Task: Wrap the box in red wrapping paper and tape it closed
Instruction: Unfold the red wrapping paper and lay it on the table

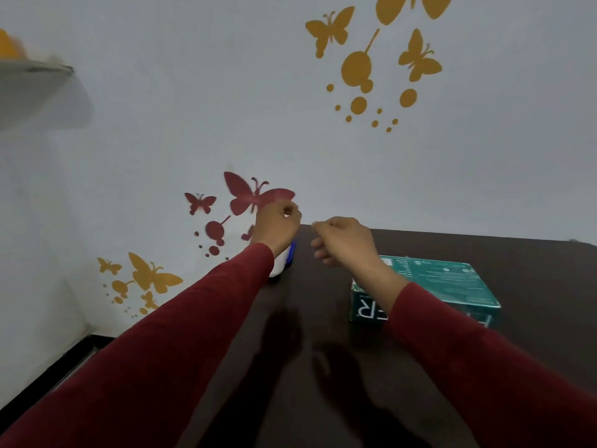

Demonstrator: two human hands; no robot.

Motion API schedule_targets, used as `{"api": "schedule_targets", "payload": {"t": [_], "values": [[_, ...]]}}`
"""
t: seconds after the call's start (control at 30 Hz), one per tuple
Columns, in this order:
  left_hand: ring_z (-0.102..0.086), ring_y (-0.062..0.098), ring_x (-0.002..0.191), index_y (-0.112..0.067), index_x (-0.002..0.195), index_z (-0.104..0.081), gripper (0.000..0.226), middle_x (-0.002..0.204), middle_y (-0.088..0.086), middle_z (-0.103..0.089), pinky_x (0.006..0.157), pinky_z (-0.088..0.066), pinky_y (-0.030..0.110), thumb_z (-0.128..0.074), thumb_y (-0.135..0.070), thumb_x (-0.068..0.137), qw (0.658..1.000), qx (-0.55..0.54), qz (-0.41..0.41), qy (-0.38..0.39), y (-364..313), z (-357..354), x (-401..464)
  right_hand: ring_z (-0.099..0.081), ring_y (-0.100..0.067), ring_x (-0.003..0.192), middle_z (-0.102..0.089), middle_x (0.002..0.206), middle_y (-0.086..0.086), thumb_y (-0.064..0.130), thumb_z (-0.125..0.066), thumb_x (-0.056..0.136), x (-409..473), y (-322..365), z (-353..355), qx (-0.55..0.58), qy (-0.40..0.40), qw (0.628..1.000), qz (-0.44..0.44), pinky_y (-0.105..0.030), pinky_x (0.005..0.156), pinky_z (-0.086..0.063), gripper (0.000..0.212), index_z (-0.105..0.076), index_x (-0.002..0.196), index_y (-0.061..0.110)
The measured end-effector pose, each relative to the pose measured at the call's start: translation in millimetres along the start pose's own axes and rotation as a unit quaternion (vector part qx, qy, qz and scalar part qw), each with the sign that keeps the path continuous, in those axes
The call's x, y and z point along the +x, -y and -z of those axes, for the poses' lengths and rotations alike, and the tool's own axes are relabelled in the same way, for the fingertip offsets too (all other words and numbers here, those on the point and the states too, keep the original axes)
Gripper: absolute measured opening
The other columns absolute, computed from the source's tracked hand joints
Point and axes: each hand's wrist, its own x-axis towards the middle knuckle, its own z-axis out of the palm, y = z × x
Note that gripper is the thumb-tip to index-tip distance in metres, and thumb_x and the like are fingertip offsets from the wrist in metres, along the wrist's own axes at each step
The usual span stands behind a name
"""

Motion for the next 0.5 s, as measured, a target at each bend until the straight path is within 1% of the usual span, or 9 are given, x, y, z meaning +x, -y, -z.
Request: {"api": "schedule_targets", "payload": {"t": [0.07, 0.1, 0.17, 0.23, 0.27, 0.33, 0.4, 0.43, 0.5], "values": [[-0.064, 0.013, 0.105, -0.014, 0.114, -0.074, 0.021, 0.113, -0.003, -0.072, 0.094, -0.048, 0.026, -0.06, -0.018, 0.098, 0.996, -0.001, -0.05, 0.075, -23.9, -21.4, -7.5, -0.075, -0.016, 0.065, -0.076, 0.071, 0.001, 0.035, -0.057, 0.098, -33.7, -6.5, 35.2, -0.069, -0.022, 0.996, 0.043, -0.04, 0.078, -0.064, 0.027, -0.07, 0.079, 0.022], [-0.065, 0.014, 0.108, -0.015, 0.115, -0.074, 0.022, 0.117, -0.001, -0.073, 0.096, -0.048, 0.026, -0.062, -0.019, 0.097, 0.991, 0.023, -0.071, 0.115, -31.5, -30.5, -9.8, -0.074, -0.016, 0.063, -0.075, 0.067, 0.001, 0.039, -0.056, 0.096, -45.8, -10.4, 46.0, -0.117, -0.029, 0.991, 0.055, -0.04, 0.076, -0.064, 0.03, -0.071, 0.077, 0.022], [-0.064, 0.015, 0.116, -0.017, 0.121, -0.073, 0.026, 0.125, 0.0, -0.071, 0.096, -0.043, 0.023, -0.063, -0.026, 0.098, 0.972, 0.058, -0.093, 0.21, -56.5, -56.8, -23.3, -0.073, -0.02, 0.066, -0.073, 0.067, -0.003, 0.047, -0.052, 0.092, -69.3, -23.6, 74.4, -0.22, -0.04, 0.974, 0.044, -0.041, 0.075, -0.062, 0.036, -0.072, 0.078, 0.019], [-0.059, 0.016, 0.125, -0.021, 0.131, -0.069, 0.035, 0.134, -0.001, -0.067, 0.098, -0.04, 0.022, -0.063, -0.035, 0.099, 0.948, 0.089, -0.088, 0.293, -77.4, -77.0, -37.4, -0.073, -0.025, 0.079, -0.075, 0.078, -0.006, 0.051, -0.048, 0.092, -86.9, -37.7, 95.3, -0.32, -0.032, 0.947, 0.002, -0.04, 0.081, -0.06, 0.041, -0.071, 0.087, 0.018], [-0.056, 0.017, 0.13, -0.022, 0.136, -0.066, 0.039, 0.139, -0.001, -0.064, 0.101, -0.039, 0.023, -0.061, -0.039, 0.1, 0.935, 0.123, -0.09, 0.32, -86.3, -86.1, -42.7, -0.073, -0.026, 0.089, -0.076, 0.088, -0.007, 0.053, -0.046, 0.094, -94.8, -45.2, 105.3, -0.358, -0.03, 0.933, -0.021, -0.04, 0.086, -0.059, 0.043, -0.071, 0.095, 0.017], [-0.053, 0.02, 0.134, -0.023, 0.138, -0.063, 0.043, 0.144, 0.0, -0.061, 0.107, -0.038, 0.028, -0.057, -0.045, 0.102, 0.914, 0.19, -0.095, 0.346, -91.9, -98.4, -46.1, -0.069, -0.029, 0.107, -0.074, 0.11, -0.009, 0.056, -0.045, 0.098, -104.5, -58.9, 119.7, -0.4, -0.029, 0.914, -0.063, -0.038, 0.09, -0.055, 0.049, -0.068, 0.115, 0.016], [-0.055, 0.021, 0.131, -0.025, 0.134, -0.066, 0.042, 0.143, 0.001, -0.062, 0.107, -0.041, 0.031, -0.055, -0.049, 0.101, 0.904, 0.234, -0.092, 0.345, -93.3, -98.2, -49.2, -0.063, -0.032, 0.12, -0.066, 0.128, -0.01, 0.058, -0.045, 0.101, -108.9, -68.5, 127.3, -0.403, -0.026, 0.909, -0.102, -0.039, 0.094, -0.051, 0.054, -0.064, 0.128, 0.015], [-0.056, 0.022, 0.129, -0.025, 0.133, -0.067, 0.044, 0.143, 0.002, -0.063, 0.108, -0.043, 0.033, -0.053, -0.051, 0.101, 0.901, 0.251, -0.086, 0.343, -94.3, -94.5, -52.0, -0.06, -0.033, 0.124, -0.063, 0.134, -0.012, 0.058, -0.044, 0.102, -109.5, -73.4, 129.3, -0.391, -0.022, 0.913, -0.116, -0.039, 0.096, -0.05, 0.057, -0.062, 0.132, 0.014], [-0.054, 0.024, 0.133, -0.023, 0.138, -0.065, 0.05, 0.146, 0.003, -0.06, 0.109, -0.041, 0.034, -0.048, -0.055, 0.103, 0.887, 0.282, -0.071, 0.358, -96.3, -83.6, -61.8, -0.055, -0.035, 0.131, -0.058, 0.142, -0.016, 0.056, -0.043, 0.103, -109.6, -79.2, 128.8, -0.343, -0.005, 0.931, -0.129, -0.038, 0.101, -0.047, 0.06, -0.055, 0.141, 0.011]]}}
